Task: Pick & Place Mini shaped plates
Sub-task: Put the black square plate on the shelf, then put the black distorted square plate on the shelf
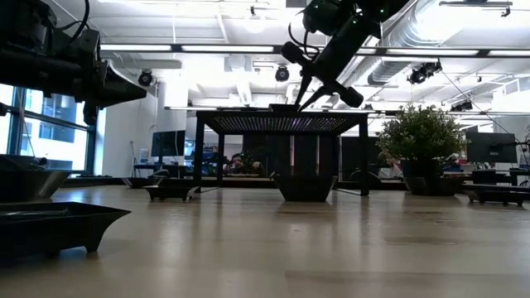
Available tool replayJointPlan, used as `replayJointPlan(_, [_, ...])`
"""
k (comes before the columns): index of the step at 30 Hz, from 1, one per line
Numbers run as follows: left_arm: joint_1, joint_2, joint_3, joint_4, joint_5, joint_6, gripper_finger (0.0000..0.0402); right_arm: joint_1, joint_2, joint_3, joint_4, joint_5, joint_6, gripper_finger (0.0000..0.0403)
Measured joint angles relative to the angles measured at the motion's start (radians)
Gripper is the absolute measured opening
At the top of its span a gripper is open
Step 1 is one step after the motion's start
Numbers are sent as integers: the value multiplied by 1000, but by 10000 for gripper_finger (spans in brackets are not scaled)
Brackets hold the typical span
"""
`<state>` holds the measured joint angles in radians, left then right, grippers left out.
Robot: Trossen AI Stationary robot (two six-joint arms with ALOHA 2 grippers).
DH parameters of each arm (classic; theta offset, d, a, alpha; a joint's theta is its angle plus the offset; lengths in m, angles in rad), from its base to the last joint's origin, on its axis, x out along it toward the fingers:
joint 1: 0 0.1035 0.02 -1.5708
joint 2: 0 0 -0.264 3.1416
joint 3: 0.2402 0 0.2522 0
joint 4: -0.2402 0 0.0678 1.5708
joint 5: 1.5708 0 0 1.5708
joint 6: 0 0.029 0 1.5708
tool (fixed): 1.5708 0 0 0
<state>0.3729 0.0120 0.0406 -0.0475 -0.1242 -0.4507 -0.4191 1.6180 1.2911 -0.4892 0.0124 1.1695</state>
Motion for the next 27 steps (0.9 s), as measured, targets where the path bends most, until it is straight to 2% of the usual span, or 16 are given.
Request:
replayJointPlan(5, [0,0,0,1,11,-20,1,0,-17,0,-1,-5,-56,75])
replayJointPlan(10, [0,1,-1,-5,101,-57,1,5,-98,0,-1,-13,-241,93])
replayJointPlan(13, [0,22,9,-27,126,-58,1,43,-161,0,-28,-13,-425,77])
replayJointPlan(17, [0,84,34,-57,126,-38,1,147,-252,-37,-133,-13,-597,26])
replayJointPlan(19, [0,114,41,-46,112,-27,1,214,-304,-100,-109,4,-606,7])
replayJointPlan(21, [0,140,42,-42,92,-27,1,282,-357,-180,-44,8,-569,9])
replayJointPlan(25, [0,178,43,-33,81,-25,1,415,-426,-365,104,21,-386,6])
replayJointPlan(27, [0,187,45,-25,80,-25,1,480,-430,-445,177,60,-292,3])
